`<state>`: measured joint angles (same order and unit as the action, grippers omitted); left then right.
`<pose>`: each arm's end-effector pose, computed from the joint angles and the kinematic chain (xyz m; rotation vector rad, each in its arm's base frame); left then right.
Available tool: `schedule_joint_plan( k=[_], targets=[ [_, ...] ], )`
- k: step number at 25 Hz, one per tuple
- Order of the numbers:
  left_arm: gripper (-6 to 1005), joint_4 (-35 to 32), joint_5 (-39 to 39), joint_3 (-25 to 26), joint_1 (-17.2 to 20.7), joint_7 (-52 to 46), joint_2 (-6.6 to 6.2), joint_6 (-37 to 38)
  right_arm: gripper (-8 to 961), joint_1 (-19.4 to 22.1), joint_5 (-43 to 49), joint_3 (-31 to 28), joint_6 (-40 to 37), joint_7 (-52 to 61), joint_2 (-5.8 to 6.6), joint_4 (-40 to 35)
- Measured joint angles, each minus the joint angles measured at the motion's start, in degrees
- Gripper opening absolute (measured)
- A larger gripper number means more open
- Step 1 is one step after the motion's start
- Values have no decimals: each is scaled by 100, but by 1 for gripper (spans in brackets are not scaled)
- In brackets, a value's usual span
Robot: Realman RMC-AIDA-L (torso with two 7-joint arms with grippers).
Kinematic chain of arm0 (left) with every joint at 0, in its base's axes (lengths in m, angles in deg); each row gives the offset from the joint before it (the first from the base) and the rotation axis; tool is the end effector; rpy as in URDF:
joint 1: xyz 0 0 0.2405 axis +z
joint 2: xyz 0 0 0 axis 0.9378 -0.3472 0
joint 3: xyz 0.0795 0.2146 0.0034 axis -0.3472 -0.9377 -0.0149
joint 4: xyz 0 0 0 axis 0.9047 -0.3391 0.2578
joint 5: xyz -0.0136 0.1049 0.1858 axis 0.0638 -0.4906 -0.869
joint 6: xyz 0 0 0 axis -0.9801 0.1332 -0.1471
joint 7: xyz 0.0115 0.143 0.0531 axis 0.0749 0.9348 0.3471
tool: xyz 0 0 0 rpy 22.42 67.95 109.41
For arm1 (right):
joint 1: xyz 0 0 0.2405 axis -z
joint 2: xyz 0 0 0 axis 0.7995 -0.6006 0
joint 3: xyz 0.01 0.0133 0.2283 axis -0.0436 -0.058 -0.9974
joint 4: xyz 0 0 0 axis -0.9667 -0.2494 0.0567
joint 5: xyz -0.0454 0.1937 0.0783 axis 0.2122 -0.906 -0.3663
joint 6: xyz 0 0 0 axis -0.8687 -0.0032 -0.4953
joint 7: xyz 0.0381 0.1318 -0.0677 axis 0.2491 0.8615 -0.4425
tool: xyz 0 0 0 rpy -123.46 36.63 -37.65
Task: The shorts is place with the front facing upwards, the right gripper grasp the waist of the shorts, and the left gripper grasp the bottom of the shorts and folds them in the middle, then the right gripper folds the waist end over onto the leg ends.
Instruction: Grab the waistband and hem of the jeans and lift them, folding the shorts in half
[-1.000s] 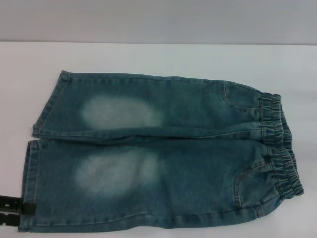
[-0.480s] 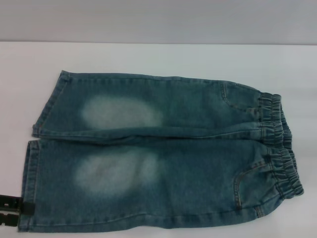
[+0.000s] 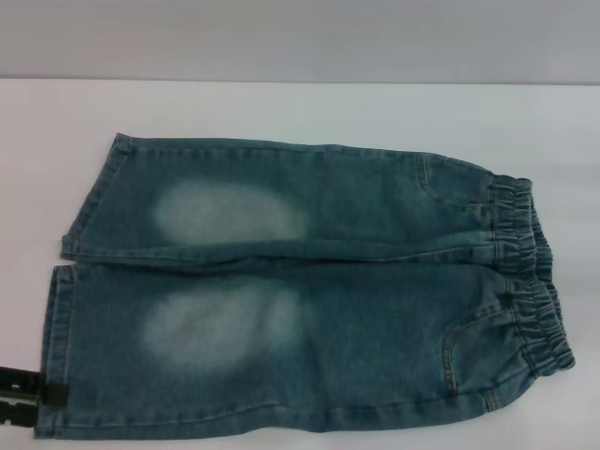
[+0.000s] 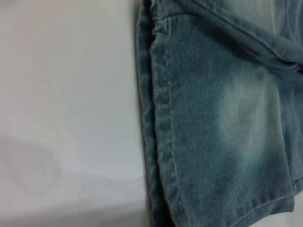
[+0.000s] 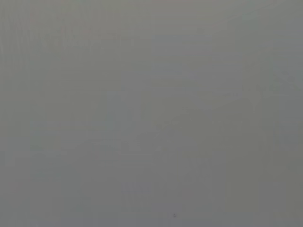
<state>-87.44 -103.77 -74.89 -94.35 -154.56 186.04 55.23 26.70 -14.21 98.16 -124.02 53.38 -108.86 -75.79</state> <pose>-0.3495 0.2499 0.0805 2.1934 2.2292 0.0658 0.3453 0.3549 0.1326 -1.2001 0.6638 1.0182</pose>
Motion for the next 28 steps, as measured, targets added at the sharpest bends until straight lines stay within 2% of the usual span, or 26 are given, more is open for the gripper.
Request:
schedule_joint_plan(
  k=[15, 28],
  targets=[
    [846, -2, -131, 19, -38, -2, 44, -1, 569, 1, 0, -30, -12, -14, 0, 16],
    [846, -4, -94, 68, -216, 55, 153, 59, 569, -18, 0, -30, -5, -11, 1, 28]
  ],
)
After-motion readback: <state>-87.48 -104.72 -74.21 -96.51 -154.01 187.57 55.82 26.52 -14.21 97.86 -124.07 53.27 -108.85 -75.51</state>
